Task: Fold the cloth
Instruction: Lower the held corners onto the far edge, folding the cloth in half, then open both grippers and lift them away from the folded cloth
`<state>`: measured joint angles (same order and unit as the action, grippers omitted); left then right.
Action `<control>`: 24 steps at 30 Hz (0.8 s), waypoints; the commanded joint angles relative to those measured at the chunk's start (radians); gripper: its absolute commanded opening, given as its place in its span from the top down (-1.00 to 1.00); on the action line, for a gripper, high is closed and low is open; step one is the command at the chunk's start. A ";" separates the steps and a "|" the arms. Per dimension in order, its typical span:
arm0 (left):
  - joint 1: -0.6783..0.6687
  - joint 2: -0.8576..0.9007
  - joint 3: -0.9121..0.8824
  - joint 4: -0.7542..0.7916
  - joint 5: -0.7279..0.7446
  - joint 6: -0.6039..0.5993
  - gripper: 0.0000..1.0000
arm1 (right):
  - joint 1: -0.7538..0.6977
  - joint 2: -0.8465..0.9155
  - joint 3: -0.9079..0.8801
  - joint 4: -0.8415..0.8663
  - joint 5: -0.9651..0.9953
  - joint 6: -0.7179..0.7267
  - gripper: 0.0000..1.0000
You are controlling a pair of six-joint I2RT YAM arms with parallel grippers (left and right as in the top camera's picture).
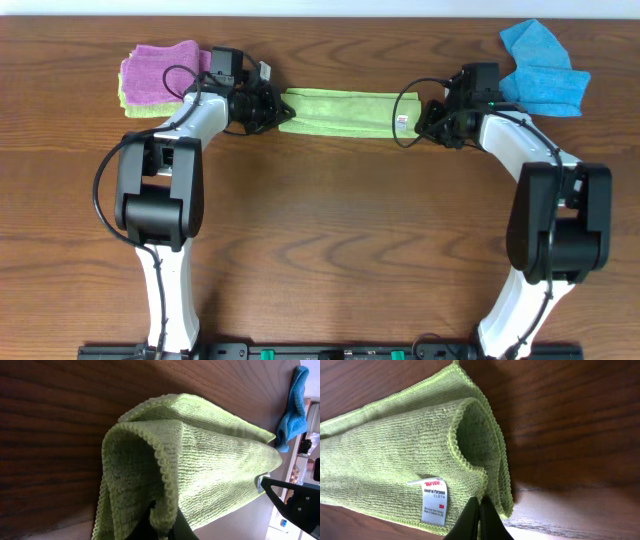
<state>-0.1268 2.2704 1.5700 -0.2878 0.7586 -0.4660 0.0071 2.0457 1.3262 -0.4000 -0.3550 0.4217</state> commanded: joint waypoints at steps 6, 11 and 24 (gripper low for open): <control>0.028 0.008 0.022 -0.003 -0.060 0.025 0.70 | -0.011 0.023 0.015 0.004 0.089 0.008 0.97; 0.029 0.008 0.022 0.000 -0.059 0.025 -0.90 | -0.011 0.023 0.015 0.005 0.089 0.008 0.06; 0.031 0.001 0.080 0.000 0.029 0.025 -0.90 | -0.015 0.023 0.041 0.018 0.042 0.011 -0.99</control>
<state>-0.1017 2.2627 1.6035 -0.2855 0.7513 -0.4583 -0.0025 2.0594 1.3426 -0.3744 -0.2958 0.4294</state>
